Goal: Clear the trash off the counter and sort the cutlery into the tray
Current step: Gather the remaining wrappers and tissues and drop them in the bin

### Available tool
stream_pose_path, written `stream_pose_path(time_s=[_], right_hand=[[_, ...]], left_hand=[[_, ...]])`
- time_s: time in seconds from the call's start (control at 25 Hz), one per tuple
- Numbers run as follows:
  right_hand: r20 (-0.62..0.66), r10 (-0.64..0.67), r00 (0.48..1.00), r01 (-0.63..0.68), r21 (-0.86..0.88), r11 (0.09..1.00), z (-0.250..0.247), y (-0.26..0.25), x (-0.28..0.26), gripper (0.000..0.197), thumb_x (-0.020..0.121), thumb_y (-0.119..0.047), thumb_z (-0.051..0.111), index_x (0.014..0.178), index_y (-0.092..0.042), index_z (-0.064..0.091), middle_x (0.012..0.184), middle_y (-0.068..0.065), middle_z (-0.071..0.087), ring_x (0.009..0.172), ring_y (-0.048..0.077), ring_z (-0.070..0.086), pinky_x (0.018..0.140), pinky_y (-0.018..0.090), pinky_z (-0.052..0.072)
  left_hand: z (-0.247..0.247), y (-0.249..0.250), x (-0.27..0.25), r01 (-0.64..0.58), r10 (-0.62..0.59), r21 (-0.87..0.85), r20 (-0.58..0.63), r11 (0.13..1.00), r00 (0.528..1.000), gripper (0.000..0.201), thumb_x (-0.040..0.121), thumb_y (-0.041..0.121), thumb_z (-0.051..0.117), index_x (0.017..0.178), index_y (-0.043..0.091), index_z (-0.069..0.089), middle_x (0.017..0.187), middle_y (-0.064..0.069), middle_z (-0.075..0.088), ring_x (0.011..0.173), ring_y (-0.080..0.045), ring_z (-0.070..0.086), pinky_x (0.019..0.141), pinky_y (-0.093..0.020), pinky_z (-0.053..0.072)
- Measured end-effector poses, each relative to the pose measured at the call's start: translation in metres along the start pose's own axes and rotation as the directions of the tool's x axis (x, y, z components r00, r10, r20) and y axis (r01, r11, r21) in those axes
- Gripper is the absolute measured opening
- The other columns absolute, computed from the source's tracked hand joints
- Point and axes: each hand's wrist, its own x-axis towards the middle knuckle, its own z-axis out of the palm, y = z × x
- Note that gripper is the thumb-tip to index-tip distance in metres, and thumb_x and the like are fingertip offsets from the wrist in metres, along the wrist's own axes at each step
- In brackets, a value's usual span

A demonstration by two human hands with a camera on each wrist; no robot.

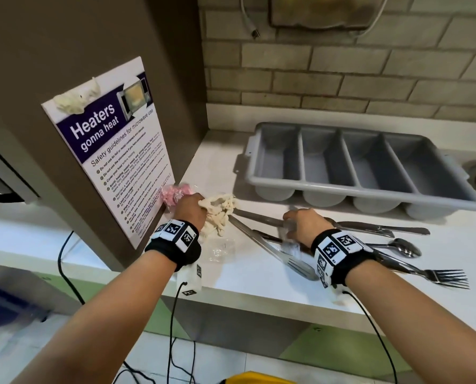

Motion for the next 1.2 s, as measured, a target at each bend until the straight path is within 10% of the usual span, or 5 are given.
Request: stream_pose_path(time_s=[0.24, 0.52, 0.72, 0.96, 1.2], right_hand=[[-0.103, 0.114, 0.988, -0.097, 0.164, 0.982, -0.001, 0.004, 0.004, 0.021, 0.088, -0.004, 0.052, 0.092, -0.010, 0.071, 0.099, 0.015, 0.070, 0.073, 0.025, 0.058, 0.074, 0.030, 0.049], [-0.317, 0.125, 0.940, -0.078, 0.156, 0.985, -0.012, 0.003, -0.010, 0.019, 0.085, -0.001, 0.047, 0.094, -0.008, 0.062, 0.089, 0.020, 0.066, 0.088, 0.037, 0.062, 0.073, 0.036, 0.048], [-0.418, 0.080, 0.905, -0.003, 0.182, 0.983, -0.011, 0.005, -0.015, 0.018, 0.089, -0.006, 0.045, 0.099, -0.003, 0.059, 0.086, 0.028, 0.067, 0.087, 0.042, 0.061, 0.069, 0.039, 0.047], [-0.449, 0.099, 0.888, 0.012, 0.238, 0.971, -0.014, 0.008, -0.023, 0.018, 0.091, -0.009, 0.044, 0.102, -0.003, 0.056, 0.086, 0.028, 0.067, 0.082, 0.042, 0.062, 0.070, 0.043, 0.051], [-0.446, 0.108, 0.888, 0.029, 0.290, 0.957, -0.016, 0.008, -0.028, 0.016, 0.092, -0.009, 0.045, 0.099, -0.003, 0.057, 0.088, 0.026, 0.067, 0.083, 0.040, 0.062, 0.072, 0.041, 0.051]], left_hand=[[-0.016, 0.002, 0.003, 0.000, -0.018, -0.174, -0.101, 0.985, 0.995, 0.029, 0.087, 0.005, 0.053, 0.115, 0.009, 0.062, 0.111, -0.016, 0.067, 0.098, -0.032, 0.065, 0.084, -0.025, 0.049], [-0.040, 0.013, 0.009, -0.134, 0.079, -0.212, -0.250, 0.968, 0.965, 0.028, 0.086, 0.006, 0.057, 0.113, 0.012, 0.062, 0.111, -0.018, 0.067, 0.102, -0.033, 0.063, 0.084, -0.034, 0.049], [-0.013, 0.005, 0.004, -0.095, 0.081, 0.058, 0.205, 0.994, 0.976, 0.071, 0.083, -0.019, 0.035, 0.129, 0.032, 0.052, 0.152, -0.012, 0.021, 0.131, -0.033, 0.040, 0.092, -0.040, 0.053], [-0.021, 0.008, -0.001, -0.203, -0.045, 0.468, 0.466, 0.860, 0.883, 0.085, 0.075, 0.017, 0.058, 0.140, 0.054, 0.016, 0.159, -0.005, -0.009, 0.145, -0.036, 0.014, 0.108, -0.053, 0.028], [-0.018, 0.009, 0.002, -0.214, 0.069, 0.360, 0.375, 0.908, 0.924, 0.050, 0.086, 0.008, 0.061, 0.131, 0.028, 0.050, 0.136, -0.013, 0.048, 0.107, -0.029, 0.059, 0.079, -0.027, 0.049]])
